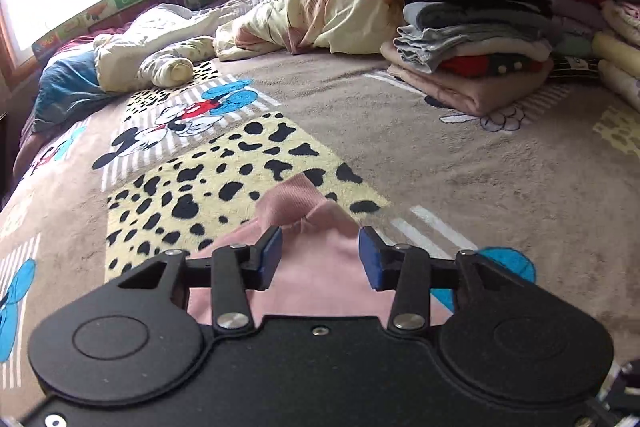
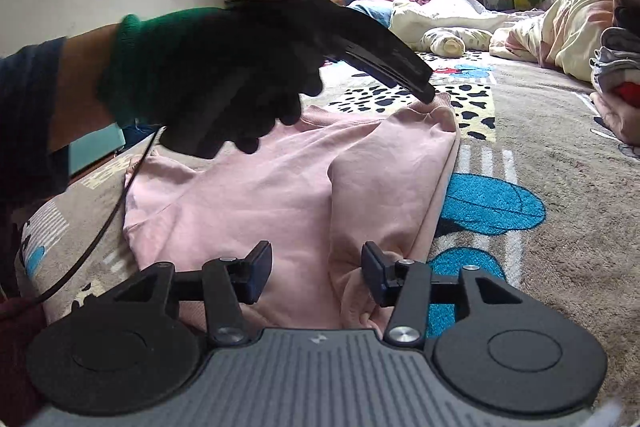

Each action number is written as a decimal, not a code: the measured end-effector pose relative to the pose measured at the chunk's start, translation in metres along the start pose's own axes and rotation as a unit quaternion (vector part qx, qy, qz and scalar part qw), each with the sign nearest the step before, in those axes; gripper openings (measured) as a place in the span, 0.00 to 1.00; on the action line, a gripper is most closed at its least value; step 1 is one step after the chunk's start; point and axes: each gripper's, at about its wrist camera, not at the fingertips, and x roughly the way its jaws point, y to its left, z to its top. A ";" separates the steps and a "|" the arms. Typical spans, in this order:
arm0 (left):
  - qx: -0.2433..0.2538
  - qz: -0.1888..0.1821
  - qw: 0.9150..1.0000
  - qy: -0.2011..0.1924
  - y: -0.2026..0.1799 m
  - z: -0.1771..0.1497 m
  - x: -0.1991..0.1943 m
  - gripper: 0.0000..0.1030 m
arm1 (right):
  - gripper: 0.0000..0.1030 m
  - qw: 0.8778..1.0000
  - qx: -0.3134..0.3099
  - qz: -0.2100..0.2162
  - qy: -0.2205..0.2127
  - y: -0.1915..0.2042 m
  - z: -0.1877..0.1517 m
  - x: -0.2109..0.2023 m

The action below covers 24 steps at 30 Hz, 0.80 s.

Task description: Fold clothes

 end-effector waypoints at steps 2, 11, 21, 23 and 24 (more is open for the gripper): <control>0.002 0.007 1.000 -0.007 -0.005 -0.006 -0.016 0.40 | 0.51 1.000 -0.005 -0.003 0.007 0.002 -0.002 -0.001; -0.027 -0.009 1.000 -0.009 -0.023 -0.036 -0.030 0.43 | 0.64 0.999 -0.023 -0.023 0.036 0.010 -0.024 -0.032; 0.017 -0.008 1.000 -0.015 -0.070 -0.066 -0.055 0.40 | 0.80 0.996 0.005 -0.058 0.062 0.014 -0.048 -0.061; -0.019 -0.018 0.999 -0.038 -0.070 -0.071 -0.074 0.40 | 0.81 0.995 -0.010 -0.068 0.067 0.020 -0.056 -0.069; -0.040 -0.030 0.998 -0.044 -0.070 -0.075 -0.081 0.40 | 0.81 0.995 -0.016 -0.071 0.069 0.022 -0.059 -0.072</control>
